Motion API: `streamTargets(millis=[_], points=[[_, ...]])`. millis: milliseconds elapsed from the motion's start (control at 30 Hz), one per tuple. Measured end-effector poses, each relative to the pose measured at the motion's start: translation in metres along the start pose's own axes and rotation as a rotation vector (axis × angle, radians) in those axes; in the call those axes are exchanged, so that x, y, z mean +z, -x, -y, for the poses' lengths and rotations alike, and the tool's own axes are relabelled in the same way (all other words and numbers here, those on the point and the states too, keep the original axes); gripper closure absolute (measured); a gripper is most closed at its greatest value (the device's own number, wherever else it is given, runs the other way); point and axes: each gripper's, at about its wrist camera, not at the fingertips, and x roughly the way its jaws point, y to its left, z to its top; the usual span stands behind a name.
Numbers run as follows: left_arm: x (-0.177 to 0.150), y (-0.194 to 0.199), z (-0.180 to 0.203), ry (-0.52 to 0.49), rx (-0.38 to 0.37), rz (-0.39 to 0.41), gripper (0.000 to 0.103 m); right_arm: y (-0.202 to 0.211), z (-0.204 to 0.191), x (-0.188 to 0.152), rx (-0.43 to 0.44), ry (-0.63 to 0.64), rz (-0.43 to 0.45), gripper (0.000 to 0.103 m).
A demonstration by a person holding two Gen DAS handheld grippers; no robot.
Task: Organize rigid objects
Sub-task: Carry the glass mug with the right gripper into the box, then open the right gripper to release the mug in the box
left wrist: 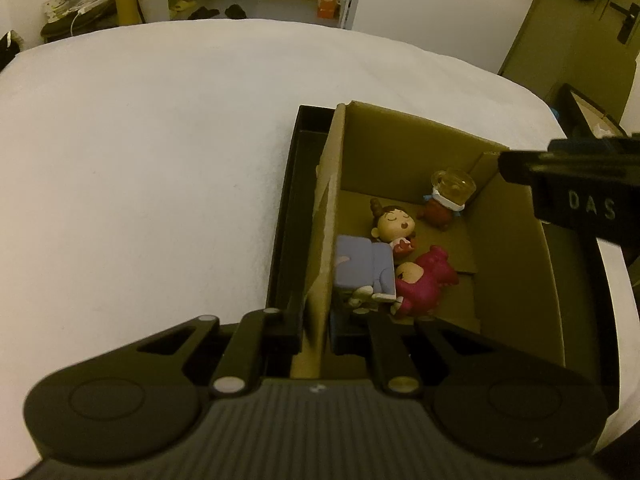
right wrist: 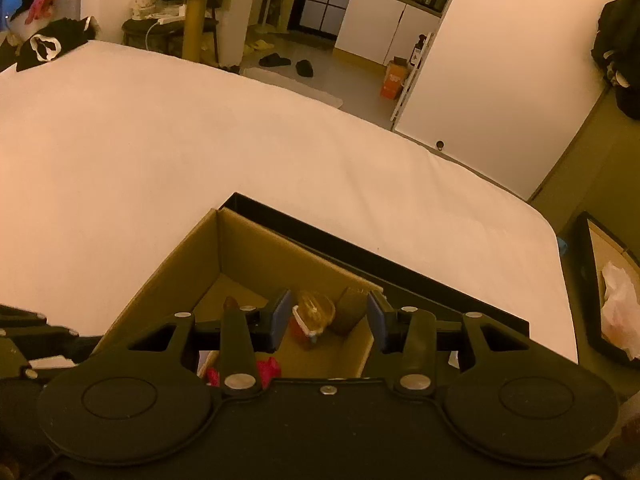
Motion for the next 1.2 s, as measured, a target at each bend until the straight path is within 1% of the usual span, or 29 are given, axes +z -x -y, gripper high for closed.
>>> streamTargets(millis=[133,267,333,367,533,667,767,800,900,1000,1067,1200], points=[[0.0,0.0,0.0,0.001,-0.004,-0.001,0.092,0.004,0.003,-0.005,-0.004,-0.007,-0.01,0.059],[0.0,0.0,-0.001,0.008,-0.004,-0.001,0.092,0.006,0.007,-0.009,-0.006,-0.03,-0.017,0.055],[0.0,0.0,0.0,0.008,-0.001,-0.001,0.092,0.01,0.011,-0.011,-0.005,-0.042,-0.012,0.048],[0.0,0.0,0.0,0.005,0.002,0.0,0.092,0.01,0.013,-0.011,-0.005,-0.046,-0.01,0.042],[0.0,0.001,0.003,-0.004,0.013,0.003,0.092,0.016,0.025,-0.02,-0.004,-0.051,-0.023,0.041],[-0.001,0.005,0.009,-0.03,0.041,0.016,0.092,0.021,0.038,-0.027,0.002,-0.057,-0.034,0.041],[-0.001,0.008,0.012,-0.04,0.049,0.017,0.092,0.024,0.048,-0.035,0.023,-0.064,-0.044,0.033],[-0.001,0.008,0.013,-0.045,0.053,0.015,0.092,0.026,0.052,-0.038,0.033,-0.065,-0.048,0.03],[0.0,0.007,0.016,-0.051,0.075,0.004,0.092,0.027,0.063,-0.046,0.047,-0.065,-0.065,0.027],[0.003,0.008,0.016,-0.036,0.076,-0.014,0.092,0.026,0.072,-0.053,0.057,-0.082,-0.081,0.025],[0.005,0.007,0.019,-0.054,0.094,-0.029,0.092,0.024,0.079,-0.059,0.068,-0.097,-0.094,0.025],[0.008,0.01,0.023,-0.058,0.115,-0.064,0.091,0.02,0.094,-0.066,0.089,-0.138,-0.123,0.021]])
